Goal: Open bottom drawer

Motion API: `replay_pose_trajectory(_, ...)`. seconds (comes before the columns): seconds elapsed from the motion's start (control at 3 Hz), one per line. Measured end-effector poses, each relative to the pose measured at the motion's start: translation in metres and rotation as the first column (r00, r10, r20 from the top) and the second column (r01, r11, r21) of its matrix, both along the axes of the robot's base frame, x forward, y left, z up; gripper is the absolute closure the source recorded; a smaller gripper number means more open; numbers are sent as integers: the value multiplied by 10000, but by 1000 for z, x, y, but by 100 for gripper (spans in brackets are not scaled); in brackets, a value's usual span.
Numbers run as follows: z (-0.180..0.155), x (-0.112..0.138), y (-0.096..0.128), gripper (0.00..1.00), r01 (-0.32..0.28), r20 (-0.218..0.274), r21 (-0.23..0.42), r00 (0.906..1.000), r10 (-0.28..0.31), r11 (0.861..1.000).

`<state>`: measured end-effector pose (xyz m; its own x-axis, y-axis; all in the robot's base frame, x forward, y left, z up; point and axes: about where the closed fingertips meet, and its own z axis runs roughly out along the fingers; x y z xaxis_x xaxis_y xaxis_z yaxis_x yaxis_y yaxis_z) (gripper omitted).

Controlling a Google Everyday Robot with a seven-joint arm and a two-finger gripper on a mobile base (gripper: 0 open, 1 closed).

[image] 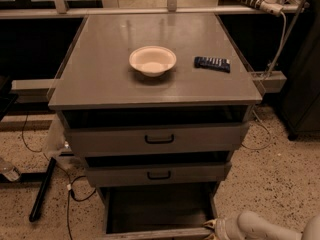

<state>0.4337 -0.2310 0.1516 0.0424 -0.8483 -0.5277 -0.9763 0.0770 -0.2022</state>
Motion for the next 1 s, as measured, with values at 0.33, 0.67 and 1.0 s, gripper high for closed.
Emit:
replay_pose_trajectory(0.33, 0, 0, 0, 81, 0, 0, 0, 10000, 0, 10000)
replay_pose_trajectory(0.67, 0, 0, 0, 58, 0, -1, 1, 10000, 0, 10000)
replay_pose_trajectory(1.0, 0, 0, 0, 36, 0, -1, 1, 10000, 0, 10000)
